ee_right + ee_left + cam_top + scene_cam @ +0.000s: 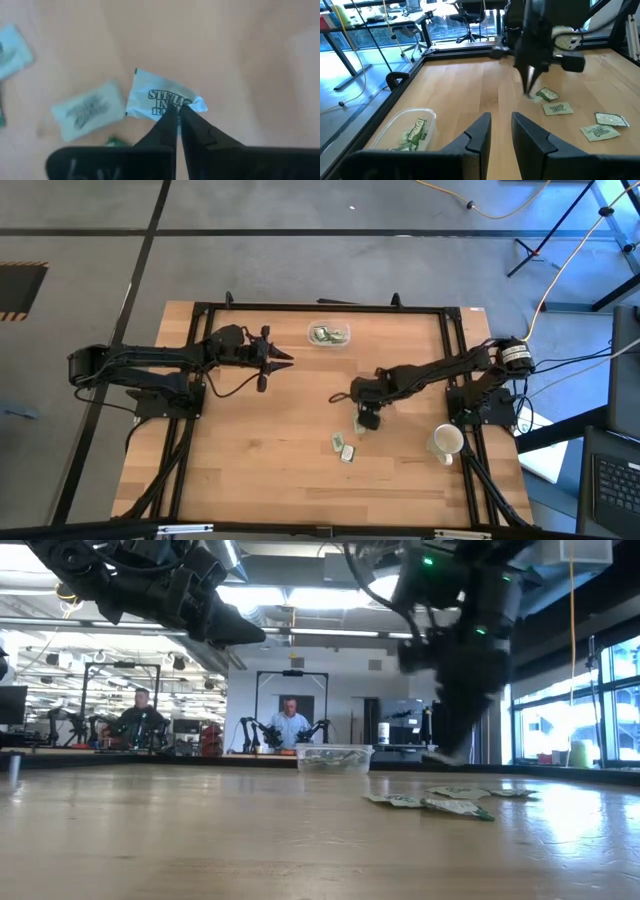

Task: Pick and place items into bin
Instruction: Put the white stevia packet into the transparent bin

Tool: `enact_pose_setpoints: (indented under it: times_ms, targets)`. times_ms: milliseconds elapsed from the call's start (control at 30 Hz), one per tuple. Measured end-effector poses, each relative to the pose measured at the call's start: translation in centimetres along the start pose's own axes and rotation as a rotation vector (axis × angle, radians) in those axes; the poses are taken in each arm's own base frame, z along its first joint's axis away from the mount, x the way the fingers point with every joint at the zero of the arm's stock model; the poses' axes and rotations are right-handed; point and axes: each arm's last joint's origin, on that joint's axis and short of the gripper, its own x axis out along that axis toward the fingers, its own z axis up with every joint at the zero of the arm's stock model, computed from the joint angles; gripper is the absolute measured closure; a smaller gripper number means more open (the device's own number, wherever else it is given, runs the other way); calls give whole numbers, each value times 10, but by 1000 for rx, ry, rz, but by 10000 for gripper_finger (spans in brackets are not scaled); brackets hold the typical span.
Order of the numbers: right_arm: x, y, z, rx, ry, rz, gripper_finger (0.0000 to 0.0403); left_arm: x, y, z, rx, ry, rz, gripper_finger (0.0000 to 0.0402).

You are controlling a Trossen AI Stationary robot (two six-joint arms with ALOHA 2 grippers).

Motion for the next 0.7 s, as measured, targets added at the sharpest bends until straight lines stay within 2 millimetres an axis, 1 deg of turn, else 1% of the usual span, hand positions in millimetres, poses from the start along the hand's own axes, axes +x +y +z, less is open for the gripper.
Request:
enact_pose_setpoints:
  times_ms: [100,233,333,467,567,700]
  targets:
    - [-14,-9,24,-29,-75,-41,390,0,0,0,0,-1,2,331]
    - [-41,-27,64,-72,-223,-70,390,0,0,0,4,-2,2,331]
    - [-62,-48,93,-98,-355,-97,390,0,0,0,11,-2,3,331]
    - [-84,-82,122,-106,-495,-148,390,0,0,0,19,-1,3,331]
    - [-86,-108,136,-74,-515,-170,390,0,0,0,18,1,3,331]
    - [-67,-140,147,-38,-468,-128,391,0,0,0,18,1,4,331]
